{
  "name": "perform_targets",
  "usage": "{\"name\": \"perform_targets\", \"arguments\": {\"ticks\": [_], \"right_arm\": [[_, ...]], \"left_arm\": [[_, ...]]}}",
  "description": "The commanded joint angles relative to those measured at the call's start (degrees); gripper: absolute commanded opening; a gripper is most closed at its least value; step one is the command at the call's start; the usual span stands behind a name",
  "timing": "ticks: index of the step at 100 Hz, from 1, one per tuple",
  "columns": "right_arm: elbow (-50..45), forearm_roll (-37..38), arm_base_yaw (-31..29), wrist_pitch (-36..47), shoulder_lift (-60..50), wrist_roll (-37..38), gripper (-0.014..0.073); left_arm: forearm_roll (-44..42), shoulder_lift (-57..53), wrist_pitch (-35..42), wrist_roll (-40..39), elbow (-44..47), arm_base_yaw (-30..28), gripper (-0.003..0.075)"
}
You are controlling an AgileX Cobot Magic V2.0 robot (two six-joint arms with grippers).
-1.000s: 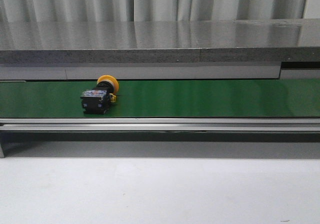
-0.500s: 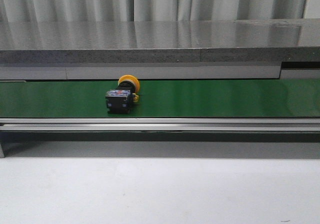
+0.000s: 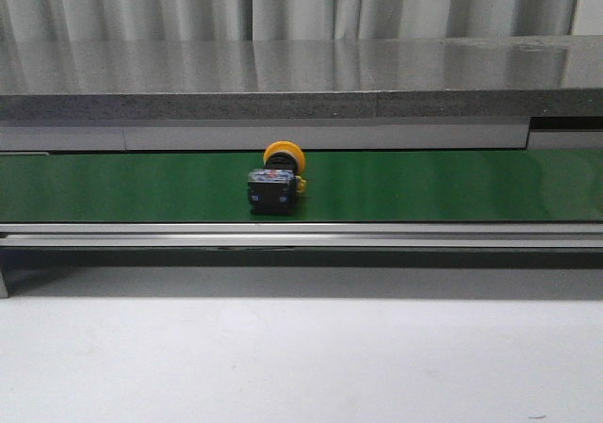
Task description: Move button from left to right
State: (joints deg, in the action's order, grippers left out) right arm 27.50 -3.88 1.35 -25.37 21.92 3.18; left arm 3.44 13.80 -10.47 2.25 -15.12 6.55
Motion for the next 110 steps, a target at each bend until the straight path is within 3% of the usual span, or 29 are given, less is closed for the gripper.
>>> {"name": "perform_targets", "arguments": {"ticks": [1, 26, 65, 79, 98, 110], "right_arm": [[5.1, -2.8, 0.1, 1.2, 7.0, 0.1, -0.0067], [13.6, -3.0, 0.1, -5.1, 23.9, 0.1, -0.0067], [17.4, -3.0, 0.1, -3.9, 37.3, 0.1, -0.0043], [17.4, -3.0, 0.1, -4.4, 37.8, 0.0, 0.0121], [17.4, -3.0, 0.1, -4.4, 37.8, 0.0, 0.0479], [17.4, -3.5, 0.1, -4.3, 37.9, 0.0, 0.0542]], "left_arm": [[0.6, 0.5, 4.8, -0.4, -1.5, 0.5, 0.0005], [0.6, 0.5, 4.8, -0.4, -1.5, 0.5, 0.0005], [0.6, 0.5, 4.8, -0.4, -1.5, 0.5, 0.0005], [0.6, 0.5, 4.8, -0.4, -1.5, 0.5, 0.0005], [0.6, 0.5, 4.8, -0.4, -1.5, 0.5, 0.0005], [0.6, 0.5, 4.8, -0.4, -1.5, 0.5, 0.0005]]}}
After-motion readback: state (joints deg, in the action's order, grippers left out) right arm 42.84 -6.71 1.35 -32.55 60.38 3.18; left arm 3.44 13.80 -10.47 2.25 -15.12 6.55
